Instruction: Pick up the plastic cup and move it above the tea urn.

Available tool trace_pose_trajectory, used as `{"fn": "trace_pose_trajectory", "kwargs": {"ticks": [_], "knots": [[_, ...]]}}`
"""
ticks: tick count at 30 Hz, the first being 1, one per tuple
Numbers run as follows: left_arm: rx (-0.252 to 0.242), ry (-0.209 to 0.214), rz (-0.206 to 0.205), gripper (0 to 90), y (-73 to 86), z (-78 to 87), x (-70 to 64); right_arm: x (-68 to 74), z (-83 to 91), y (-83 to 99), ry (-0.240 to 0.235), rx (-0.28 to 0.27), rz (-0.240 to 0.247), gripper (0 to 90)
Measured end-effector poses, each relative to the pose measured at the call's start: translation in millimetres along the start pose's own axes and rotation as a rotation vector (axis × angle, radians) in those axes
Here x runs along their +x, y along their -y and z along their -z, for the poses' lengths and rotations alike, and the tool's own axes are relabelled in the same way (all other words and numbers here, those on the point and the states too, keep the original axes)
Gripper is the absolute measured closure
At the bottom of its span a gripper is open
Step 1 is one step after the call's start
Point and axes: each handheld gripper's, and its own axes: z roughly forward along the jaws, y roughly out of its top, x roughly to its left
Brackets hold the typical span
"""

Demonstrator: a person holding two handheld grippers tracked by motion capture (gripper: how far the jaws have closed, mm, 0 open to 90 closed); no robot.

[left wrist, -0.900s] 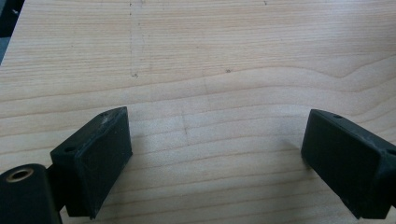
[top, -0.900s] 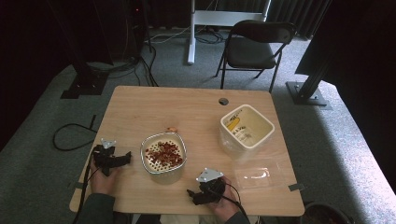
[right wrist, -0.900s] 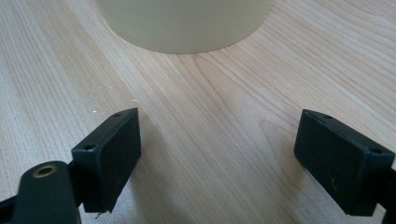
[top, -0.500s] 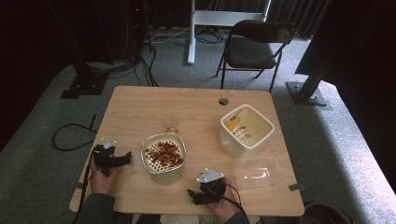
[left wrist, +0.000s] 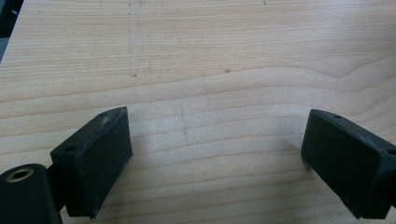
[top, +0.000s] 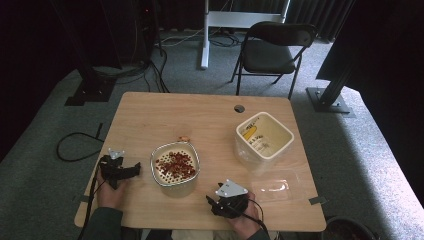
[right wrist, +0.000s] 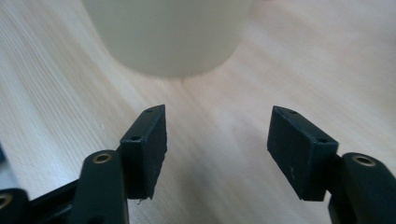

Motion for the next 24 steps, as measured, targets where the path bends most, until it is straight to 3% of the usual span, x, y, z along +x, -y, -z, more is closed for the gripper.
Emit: {"fn": "trace_pose_trajectory", "kwargs": {"ticks": [5,6,9,11,12,14,15,16,19,21,24], "knots": [[0.000,0.000,-0.001,9.1,0.0,0.0,0.0,-8.7,24.7,-9.6,0.040,-0.052,0.000,42.8],[0.000,0.000,0.000,9.1,0.0,0.0,0.0,-14.3,36.4,-13.0,0.070,-0.071,-0.003,44.8],[0.000,0.000,0.000,9.1,0.0,0.0,0.0,-21.6,47.2,-15.6,0.105,-0.078,-0.002,45.1],[0.000,0.000,0.000,9.1,0.0,0.0,0.0,-35.6,63.6,-18.7,0.144,-0.092,-0.020,46.4],[0.001,0.000,-0.001,9.1,0.0,0.1,0.1,-35.6,63.6,-18.7,0.144,-0.092,-0.020,46.4],[0.000,0.000,0.000,9.1,0.0,0.0,0.0,-52.6,79.8,-19.9,0.212,-0.097,-0.031,48.2],[0.000,0.000,0.000,9.1,0.0,0.0,0.0,-52.6,79.8,-19.9,0.212,-0.097,-0.031,48.2],[0.001,0.000,-0.001,9.1,0.0,0.0,0.0,-64.3,91.1,-19.4,0.251,-0.105,-0.046,48.6],[0.000,0.000,0.000,9.1,0.0,0.0,0.0,-70.0,96.6,-18.6,0.265,-0.109,-0.054,49.0],[0.000,0.000,0.000,9.1,0.0,0.0,0.0,-87.2,111.6,-13.2,0.316,-0.110,-0.068,50.5],[0.000,0.000,0.000,9.1,0.0,0.0,0.0,-102.4,120.4,-3.9,0.349,-0.093,-0.092,51.9]]}}
